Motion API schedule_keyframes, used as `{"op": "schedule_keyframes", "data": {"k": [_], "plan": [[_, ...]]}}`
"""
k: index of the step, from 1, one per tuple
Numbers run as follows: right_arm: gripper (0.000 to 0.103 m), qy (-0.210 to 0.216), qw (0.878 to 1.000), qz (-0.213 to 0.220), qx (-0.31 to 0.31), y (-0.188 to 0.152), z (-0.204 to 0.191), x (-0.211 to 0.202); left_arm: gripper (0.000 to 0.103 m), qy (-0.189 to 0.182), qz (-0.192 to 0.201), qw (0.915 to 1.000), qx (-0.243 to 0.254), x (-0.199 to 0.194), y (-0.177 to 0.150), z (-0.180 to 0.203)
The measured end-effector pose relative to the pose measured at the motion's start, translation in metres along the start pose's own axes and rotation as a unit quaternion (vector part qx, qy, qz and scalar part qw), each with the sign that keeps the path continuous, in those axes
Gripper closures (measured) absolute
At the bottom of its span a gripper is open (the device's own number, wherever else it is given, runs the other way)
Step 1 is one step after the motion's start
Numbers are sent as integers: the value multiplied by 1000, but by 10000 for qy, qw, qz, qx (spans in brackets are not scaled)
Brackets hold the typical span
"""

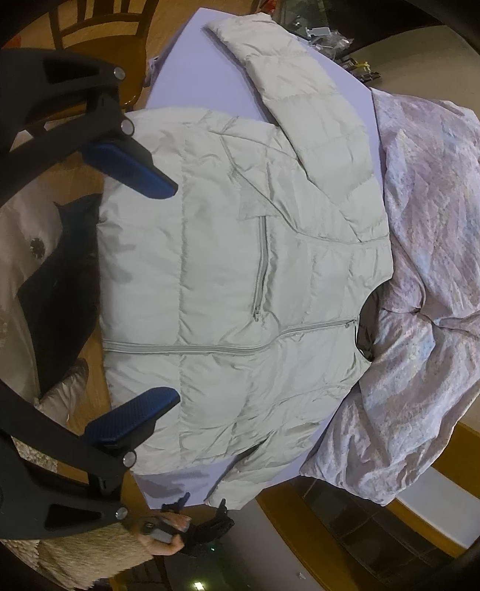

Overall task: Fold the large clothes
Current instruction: 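Grasp the jacket sleeve cuff with the right gripper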

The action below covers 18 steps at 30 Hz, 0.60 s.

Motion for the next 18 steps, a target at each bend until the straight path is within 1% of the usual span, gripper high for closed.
{"op": "schedule_keyframes", "data": {"k": [1,4,6,7,10,14,17,18], "plan": [[26,61,9998,105,162,14,4,1,2,38,4,10000,14,1,2,1],[32,287,9970,381,603,47,13,2,2,184,-31,9998,27,5,7,2],[34,322,9954,458,784,62,18,4,2,240,-79,9997,-23,8,9,2],[37,336,9948,471,844,68,22,5,2,253,-92,9996,-55,9,10,1],[47,409,9945,438,864,74,26,11,2,312,-98,9994,-143,11,11,-4],[55,376,9940,408,940,74,31,22,2,412,-76,9988,-254,12,12,-10],[59,471,9915,552,1077,76,32,24,2,553,-11,9982,-246,11,15,-13],[65,431,9920,555,1048,78,33,24,2,590,21,9980,-241,10,16,-15]]}}
Point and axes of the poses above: each gripper's, at about its wrist camera, not at the fingertips, and x roughly the way its jaws point, z to its right, y to its top, the point moved 6 cm from there along x, roughly the way its jaws point, and after that the axes turned 1 degree about z, right-handed, at the moved point
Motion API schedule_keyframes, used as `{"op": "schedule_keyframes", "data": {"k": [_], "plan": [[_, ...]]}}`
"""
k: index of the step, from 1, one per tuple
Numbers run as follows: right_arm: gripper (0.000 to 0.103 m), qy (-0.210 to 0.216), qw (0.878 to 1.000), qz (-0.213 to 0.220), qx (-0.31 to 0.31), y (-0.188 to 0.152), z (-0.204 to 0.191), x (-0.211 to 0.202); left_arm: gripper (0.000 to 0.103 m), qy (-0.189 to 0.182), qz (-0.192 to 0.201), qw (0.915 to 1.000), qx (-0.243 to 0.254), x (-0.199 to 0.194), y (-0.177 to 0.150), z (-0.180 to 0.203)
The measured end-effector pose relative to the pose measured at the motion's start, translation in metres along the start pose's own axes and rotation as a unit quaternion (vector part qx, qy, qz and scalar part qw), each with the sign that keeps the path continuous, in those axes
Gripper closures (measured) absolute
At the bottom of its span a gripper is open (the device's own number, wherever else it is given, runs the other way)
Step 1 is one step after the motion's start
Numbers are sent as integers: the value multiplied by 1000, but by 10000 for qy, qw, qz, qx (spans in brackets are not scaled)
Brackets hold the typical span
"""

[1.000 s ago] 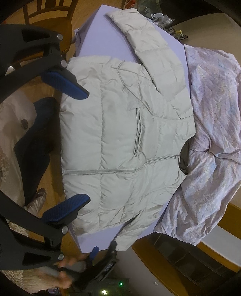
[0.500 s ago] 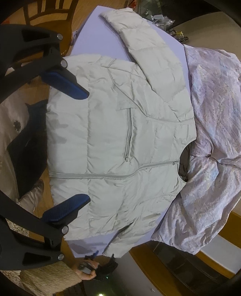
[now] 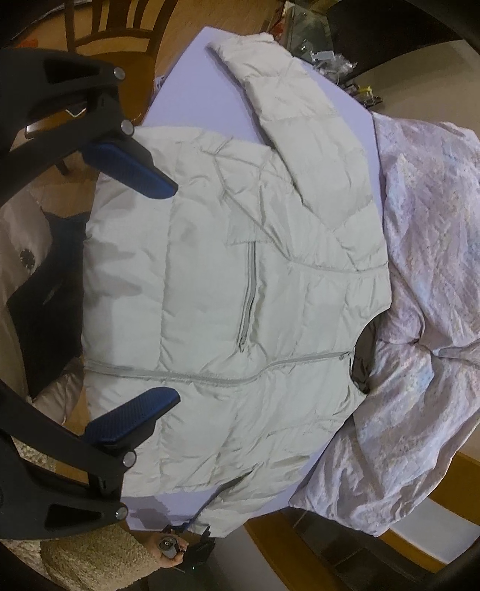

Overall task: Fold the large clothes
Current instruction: 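Grasp the jacket sleeve cuff with the right gripper, then carry the sleeve across the jacket body with the right gripper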

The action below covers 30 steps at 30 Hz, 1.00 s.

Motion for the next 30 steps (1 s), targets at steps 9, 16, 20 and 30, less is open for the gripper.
{"op": "schedule_keyframes", "data": {"k": [9,16,20,30], "plan": [[96,-6,9994,108,-330,2,-17,2,2,313,68,9995,-36,-1,6,-17],[99,374,9948,196,-927,-6,-72,-13,2,354,78,9993,-136,1,10,-30],[99,722,9843,93,-1608,-33,-128,-21,2,299,93,9993,-188,4,13,-37],[99,1560,9202,-780,-3504,-183,-260,-24,2,491,582,9968,-232,-1,23,-62]]}}
Point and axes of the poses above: each gripper's, at about its wrist camera, not at the fingertips, and x roughly the way its jaws point, z to its right, y to its top, the point moved 6 cm from there along x, roughly the way its jaws point, and after that the axes turned 1 degree about z, right-handed, at the moved point
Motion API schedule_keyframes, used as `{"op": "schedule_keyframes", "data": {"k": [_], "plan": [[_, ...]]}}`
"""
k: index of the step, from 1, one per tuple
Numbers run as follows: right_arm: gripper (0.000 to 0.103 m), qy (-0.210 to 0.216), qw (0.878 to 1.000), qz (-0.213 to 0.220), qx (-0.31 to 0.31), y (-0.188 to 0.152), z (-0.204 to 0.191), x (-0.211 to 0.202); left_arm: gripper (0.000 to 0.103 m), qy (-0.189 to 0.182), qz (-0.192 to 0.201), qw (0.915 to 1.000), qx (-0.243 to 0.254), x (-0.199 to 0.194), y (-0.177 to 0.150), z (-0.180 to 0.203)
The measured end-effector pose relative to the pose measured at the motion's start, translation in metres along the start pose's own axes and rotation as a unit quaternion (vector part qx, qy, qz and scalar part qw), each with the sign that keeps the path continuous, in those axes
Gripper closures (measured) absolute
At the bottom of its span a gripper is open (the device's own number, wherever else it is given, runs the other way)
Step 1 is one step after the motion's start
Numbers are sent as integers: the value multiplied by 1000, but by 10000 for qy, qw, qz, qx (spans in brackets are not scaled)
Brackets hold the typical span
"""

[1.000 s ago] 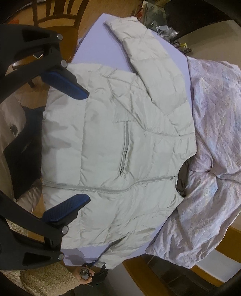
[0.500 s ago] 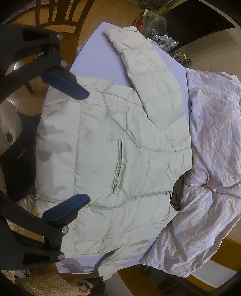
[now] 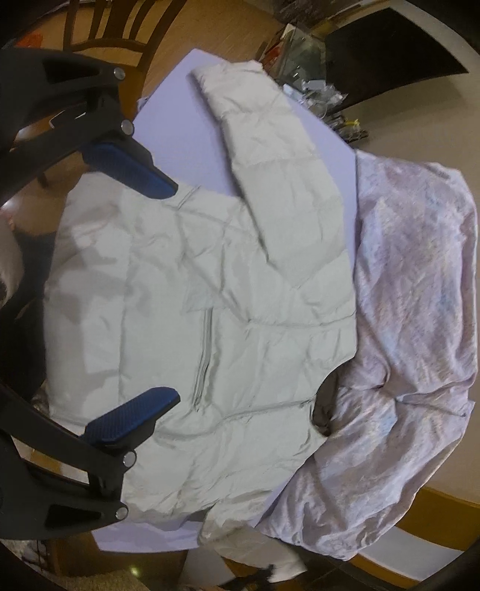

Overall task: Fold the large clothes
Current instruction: 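Carry the sleeve across the jacket body with the right gripper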

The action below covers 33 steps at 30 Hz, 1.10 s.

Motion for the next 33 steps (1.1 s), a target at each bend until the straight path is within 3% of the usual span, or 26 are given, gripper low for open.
{"op": "schedule_keyframes", "data": {"k": [5,13,19,23,26,30,31,32,33], "plan": [[99,342,9958,-639,-557,-50,-65,43,2,132,-111,9999,8,2,1,-17],[99,529,9794,-1592,-1128,-150,-127,99,3,-93,-273,9975,-645,9,-6,-56],[99,41,9632,-2196,-1548,-223,-121,140,5,-65,-181,9972,-728,10,-4,-74],[99,-528,9475,-2516,-1901,-264,-108,164,4,-9,-194,9966,-807,14,-2,-83],[96,-1057,9296,-2633,-2351,-284,-98,176,4,-21,-273,9956,-894,19,-2,-90],[89,-1682,8834,-2585,-3527,-312,-96,181,4,-135,-305,9944,-998,24,-1,-97],[81,-1689,8758,-2545,-3738,-316,-100,179,4,-166,-296,9944,-999,25,0,-98],[64,-1657,8665,-2547,-3961,-322,-104,176,4,-179,-294,9945,-987,27,1,-99],[54,-1570,8626,-2600,-4046,-326,-109,174,4,-174,-295,9947,-969,28,1,-100]]}}
Point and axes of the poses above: each gripper's, at about its wrist camera, not at the fingertips, and x roughly the way its jaws point, z to its right, y to its top, the point moved 6 cm from there along x, roughly the way its jaws point, and after that the axes turned 1 degree about z, right-handed, at the moved point
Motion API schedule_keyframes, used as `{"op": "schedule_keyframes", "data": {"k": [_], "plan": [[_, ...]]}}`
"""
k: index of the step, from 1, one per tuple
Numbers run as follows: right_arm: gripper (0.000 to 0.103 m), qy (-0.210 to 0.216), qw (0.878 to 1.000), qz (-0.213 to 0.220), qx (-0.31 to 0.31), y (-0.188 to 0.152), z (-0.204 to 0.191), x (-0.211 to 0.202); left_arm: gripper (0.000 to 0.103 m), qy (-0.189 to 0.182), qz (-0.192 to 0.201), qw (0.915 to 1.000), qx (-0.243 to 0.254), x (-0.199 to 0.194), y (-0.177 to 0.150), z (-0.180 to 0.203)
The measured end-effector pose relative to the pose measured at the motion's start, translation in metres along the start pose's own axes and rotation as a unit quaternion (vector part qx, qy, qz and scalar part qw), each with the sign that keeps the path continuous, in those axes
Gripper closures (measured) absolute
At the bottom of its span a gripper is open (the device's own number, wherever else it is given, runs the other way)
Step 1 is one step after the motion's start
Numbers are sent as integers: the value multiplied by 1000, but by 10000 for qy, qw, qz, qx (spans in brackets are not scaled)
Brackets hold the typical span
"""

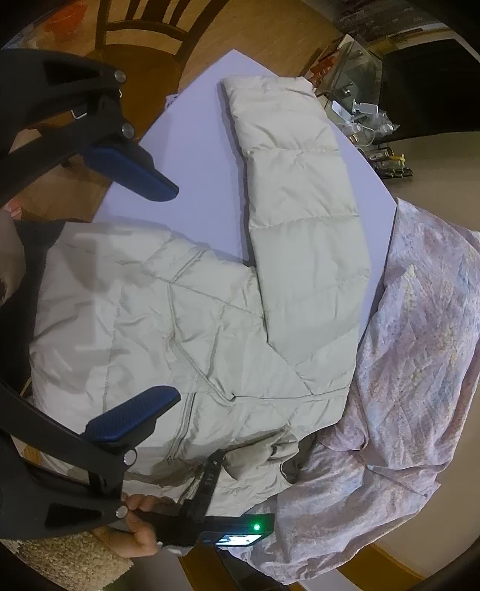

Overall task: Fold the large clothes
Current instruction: 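Carry the sleeve across the jacket body with the right gripper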

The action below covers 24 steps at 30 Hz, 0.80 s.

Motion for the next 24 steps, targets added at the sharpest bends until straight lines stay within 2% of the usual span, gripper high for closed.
{"op": "schedule_keyframes", "data": {"k": [1,2,3,5,8,10,13,18,24], "plan": [[43,99,9999,14,-56,-1,-5,-4,4,26,-10,10000,20,2,1,-1],[43,225,9997,98,-87,0,-9,-11,4,50,-33,10000,22,4,2,-3],[45,364,9990,242,-91,2,-12,-19,4,25,-44,10000,-4,6,3,-5],[60,575,9964,612,82,9,-5,-37,4,11,-34,9999,-102,9,5,-11],[65,632,9914,883,734,23,22,-45,4,32,-82,9997,-213,16,9,-21],[67,586,9893,796,1072,25,42,-39,4,49,-121,9995,-295,21,11,-28],[67,534,9885,538,1308,29,49,-18,4,51,-193,9986,-483,28,14,-41],[67,437,9917,-3,1210,27,24,22,4,43,-316,9962,-805,39,16,-61],[67,-49,9964,-147,837,36,9,43,4,-67,-347,9903,-1345,50,24,-90]]}}
Point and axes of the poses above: each gripper's, at about its wrist camera, not at the fingertips, and x roughly the way its jaws point, z to its right, y to its top, the point moved 6 cm from there along x, roughly the way its jaws point, and after that the axes turned 1 degree about z, right-handed, at the moved point
